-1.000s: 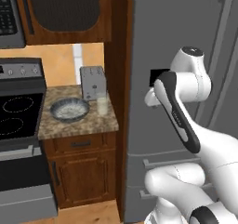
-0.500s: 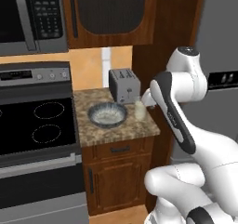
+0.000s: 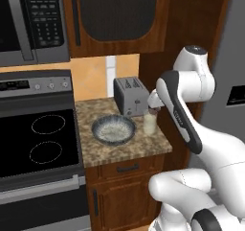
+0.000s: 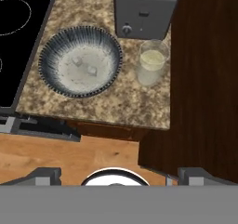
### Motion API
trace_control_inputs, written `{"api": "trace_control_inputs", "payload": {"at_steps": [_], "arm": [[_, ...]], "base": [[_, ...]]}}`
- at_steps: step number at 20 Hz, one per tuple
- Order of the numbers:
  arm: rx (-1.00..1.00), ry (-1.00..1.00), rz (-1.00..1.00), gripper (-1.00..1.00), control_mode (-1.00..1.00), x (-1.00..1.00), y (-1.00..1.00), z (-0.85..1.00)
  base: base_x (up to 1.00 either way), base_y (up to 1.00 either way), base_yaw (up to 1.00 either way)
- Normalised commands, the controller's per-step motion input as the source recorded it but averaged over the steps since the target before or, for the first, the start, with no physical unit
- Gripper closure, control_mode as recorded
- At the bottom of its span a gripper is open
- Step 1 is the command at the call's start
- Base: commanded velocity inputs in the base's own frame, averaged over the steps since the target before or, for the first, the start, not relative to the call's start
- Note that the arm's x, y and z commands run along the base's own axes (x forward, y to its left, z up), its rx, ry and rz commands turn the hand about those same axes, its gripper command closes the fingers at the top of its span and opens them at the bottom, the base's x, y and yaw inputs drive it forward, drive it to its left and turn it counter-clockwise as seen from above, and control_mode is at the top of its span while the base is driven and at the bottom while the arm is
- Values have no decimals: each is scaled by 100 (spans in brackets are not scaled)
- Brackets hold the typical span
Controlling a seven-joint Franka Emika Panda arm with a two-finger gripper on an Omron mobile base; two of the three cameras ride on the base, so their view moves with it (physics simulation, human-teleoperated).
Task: Grab a lemon wedge from the fridge and one ice cube from the ice bowl, and put them in the glass of lemonade.
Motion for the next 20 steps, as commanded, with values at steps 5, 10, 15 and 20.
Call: {"api": "trace_control_inputs", "payload": {"at_steps": [5, 10, 15, 20], "arm": [[0, 0, 0, -100, 100, 0, 0, 0], [0, 0, 0, -100, 100, 0, 0, 0], [0, 0, 0, -100, 100, 0, 0, 0], [0, 0, 0, -100, -100, 16, -4, -1]], "base": [[51, 27, 0], [12, 69, 0], [61, 5, 0], [44, -27, 0]]}}
